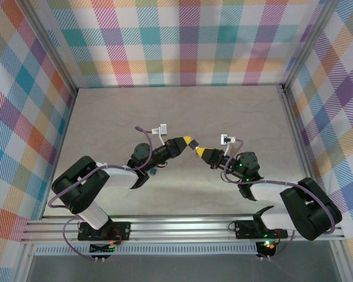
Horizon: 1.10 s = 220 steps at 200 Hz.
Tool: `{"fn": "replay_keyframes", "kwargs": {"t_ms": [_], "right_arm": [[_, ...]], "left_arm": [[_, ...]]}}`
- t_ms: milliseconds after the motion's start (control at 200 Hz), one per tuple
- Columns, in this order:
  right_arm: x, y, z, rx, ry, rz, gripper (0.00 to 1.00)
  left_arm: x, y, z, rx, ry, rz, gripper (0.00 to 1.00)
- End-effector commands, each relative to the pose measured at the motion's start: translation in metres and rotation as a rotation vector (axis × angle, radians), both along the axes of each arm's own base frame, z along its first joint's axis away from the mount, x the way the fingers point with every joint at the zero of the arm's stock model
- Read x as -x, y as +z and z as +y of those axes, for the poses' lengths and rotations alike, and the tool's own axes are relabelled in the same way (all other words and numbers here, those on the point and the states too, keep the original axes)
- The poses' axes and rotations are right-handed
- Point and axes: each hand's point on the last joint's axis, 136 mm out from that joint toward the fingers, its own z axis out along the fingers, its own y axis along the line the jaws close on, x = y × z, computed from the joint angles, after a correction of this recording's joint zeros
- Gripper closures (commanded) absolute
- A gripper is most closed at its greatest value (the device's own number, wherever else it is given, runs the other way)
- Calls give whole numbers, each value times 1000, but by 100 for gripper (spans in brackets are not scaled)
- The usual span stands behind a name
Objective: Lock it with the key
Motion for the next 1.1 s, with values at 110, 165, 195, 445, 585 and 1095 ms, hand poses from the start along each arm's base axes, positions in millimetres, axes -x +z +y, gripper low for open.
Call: {"fn": "replay_keyframes", "kwargs": {"t_ms": [110, 165, 195, 445, 585, 1095], "right_arm": [[4, 14, 3, -56, 35, -64, 100], [3, 13, 4, -64, 38, -59, 100], [3, 12, 5, -62, 41, -57, 100], [4, 5, 0, -52, 14, -47, 100], [5, -5, -2, -39, 10, -23, 100], [16, -21, -9, -11, -4, 0, 100]], "left_arm": [[5, 32, 6, 83, 3, -71, 100], [5, 34, 7, 86, 7, -74, 100], [5, 35, 7, 89, 11, -77, 100], [1, 41, 22, 103, 72, -85, 100], [-4, 45, 28, 115, 99, -84, 100], [-17, 60, 45, 156, 189, -98, 100]]}}
